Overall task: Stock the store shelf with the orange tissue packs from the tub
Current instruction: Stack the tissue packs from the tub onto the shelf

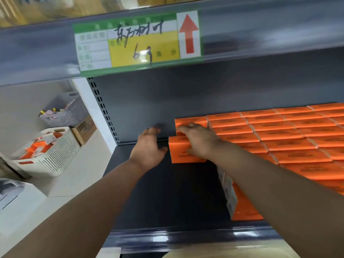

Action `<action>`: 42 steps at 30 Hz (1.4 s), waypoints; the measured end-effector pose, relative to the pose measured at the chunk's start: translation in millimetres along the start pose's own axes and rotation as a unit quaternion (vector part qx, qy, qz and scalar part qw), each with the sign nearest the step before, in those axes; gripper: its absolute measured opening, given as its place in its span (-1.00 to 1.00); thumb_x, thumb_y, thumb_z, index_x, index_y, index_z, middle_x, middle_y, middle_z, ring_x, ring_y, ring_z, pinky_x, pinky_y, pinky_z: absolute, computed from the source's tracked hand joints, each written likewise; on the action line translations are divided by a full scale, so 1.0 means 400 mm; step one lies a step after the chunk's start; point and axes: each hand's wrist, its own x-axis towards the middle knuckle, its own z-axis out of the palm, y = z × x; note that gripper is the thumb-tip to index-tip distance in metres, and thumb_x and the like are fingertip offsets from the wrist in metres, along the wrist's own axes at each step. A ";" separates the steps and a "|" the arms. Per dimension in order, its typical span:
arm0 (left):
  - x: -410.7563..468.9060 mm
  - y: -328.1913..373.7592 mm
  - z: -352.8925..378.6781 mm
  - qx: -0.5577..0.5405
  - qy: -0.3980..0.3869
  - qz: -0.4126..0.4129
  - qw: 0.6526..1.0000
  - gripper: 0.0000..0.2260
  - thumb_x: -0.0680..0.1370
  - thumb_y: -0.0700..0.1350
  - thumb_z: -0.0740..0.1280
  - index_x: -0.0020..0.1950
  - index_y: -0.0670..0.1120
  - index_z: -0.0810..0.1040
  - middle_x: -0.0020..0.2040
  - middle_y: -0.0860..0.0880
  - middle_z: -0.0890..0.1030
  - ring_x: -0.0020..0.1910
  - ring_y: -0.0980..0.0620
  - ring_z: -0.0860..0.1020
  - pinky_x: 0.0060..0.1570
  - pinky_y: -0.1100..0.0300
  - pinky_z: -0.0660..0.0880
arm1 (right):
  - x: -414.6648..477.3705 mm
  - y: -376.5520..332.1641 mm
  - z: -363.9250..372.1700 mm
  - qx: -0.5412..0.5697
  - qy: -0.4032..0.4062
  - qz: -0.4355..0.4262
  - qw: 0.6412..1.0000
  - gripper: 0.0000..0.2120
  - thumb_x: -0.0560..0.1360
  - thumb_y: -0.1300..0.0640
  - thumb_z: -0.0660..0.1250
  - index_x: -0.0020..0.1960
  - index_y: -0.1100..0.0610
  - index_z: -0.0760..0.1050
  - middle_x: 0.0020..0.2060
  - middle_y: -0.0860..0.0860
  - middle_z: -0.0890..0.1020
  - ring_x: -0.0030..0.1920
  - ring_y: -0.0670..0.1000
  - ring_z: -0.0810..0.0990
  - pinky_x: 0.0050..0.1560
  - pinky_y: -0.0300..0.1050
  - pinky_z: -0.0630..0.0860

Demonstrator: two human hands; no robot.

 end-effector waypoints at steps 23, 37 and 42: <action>0.101 0.174 0.158 0.050 0.065 -0.034 0.996 -0.48 0.44 -0.18 0.45 0.28 -0.18 0.26 0.26 -0.18 0.39 0.04 -0.18 0.56 -0.17 0.16 0.37 | -0.177 0.207 0.013 -0.011 0.066 0.081 0.994 -0.59 0.62 -0.12 0.00 0.43 -0.06 0.28 0.39 -0.06 0.38 0.38 0.04 0.33 0.35 0.08 0.24; 0.001 0.196 0.050 0.032 0.021 -0.019 0.999 -0.41 0.44 -0.20 0.44 0.37 -0.20 0.22 0.30 -0.20 0.39 0.18 -0.17 0.52 0.09 0.06 0.46 | -0.218 0.178 -0.050 -0.027 0.007 0.075 0.997 -0.58 0.62 -0.13 0.00 0.41 -0.01 0.29 0.39 -0.01 0.34 0.40 0.07 0.31 0.32 0.08 0.26; -0.118 0.239 -0.028 0.041 0.015 0.001 0.999 -0.48 0.46 -0.14 0.42 0.33 -0.19 0.28 0.27 -0.18 0.44 0.19 -0.18 0.51 0.08 0.05 0.45 | -0.336 0.120 -0.084 -0.060 0.012 0.049 0.997 -0.64 0.61 -0.11 0.04 0.31 0.02 0.36 0.29 0.03 0.44 0.30 0.09 0.41 0.22 0.02 0.33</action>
